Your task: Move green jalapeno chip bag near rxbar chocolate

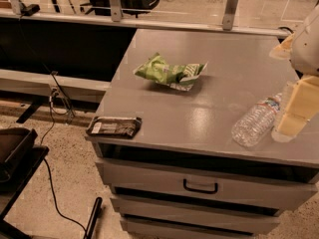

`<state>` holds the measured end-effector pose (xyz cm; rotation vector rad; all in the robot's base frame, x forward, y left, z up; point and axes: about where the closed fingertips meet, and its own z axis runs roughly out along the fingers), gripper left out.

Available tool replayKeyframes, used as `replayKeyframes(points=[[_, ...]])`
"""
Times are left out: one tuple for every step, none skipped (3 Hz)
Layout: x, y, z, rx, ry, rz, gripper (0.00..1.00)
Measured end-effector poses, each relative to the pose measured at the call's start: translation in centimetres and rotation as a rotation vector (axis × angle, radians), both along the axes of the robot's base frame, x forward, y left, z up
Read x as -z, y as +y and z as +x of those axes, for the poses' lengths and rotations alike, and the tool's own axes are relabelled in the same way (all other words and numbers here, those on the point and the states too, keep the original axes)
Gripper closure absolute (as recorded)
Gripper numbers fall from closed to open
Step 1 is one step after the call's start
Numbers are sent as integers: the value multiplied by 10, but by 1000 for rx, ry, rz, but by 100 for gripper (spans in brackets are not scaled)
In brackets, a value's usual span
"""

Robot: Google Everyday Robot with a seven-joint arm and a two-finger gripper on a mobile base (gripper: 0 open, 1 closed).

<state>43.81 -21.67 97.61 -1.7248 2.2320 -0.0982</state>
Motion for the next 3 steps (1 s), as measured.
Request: replayKeyframes(points=[[0, 0, 0, 0, 0, 0, 0], [1, 2, 8, 4, -15, 20, 0], [9, 25, 44, -49, -44, 60, 0]])
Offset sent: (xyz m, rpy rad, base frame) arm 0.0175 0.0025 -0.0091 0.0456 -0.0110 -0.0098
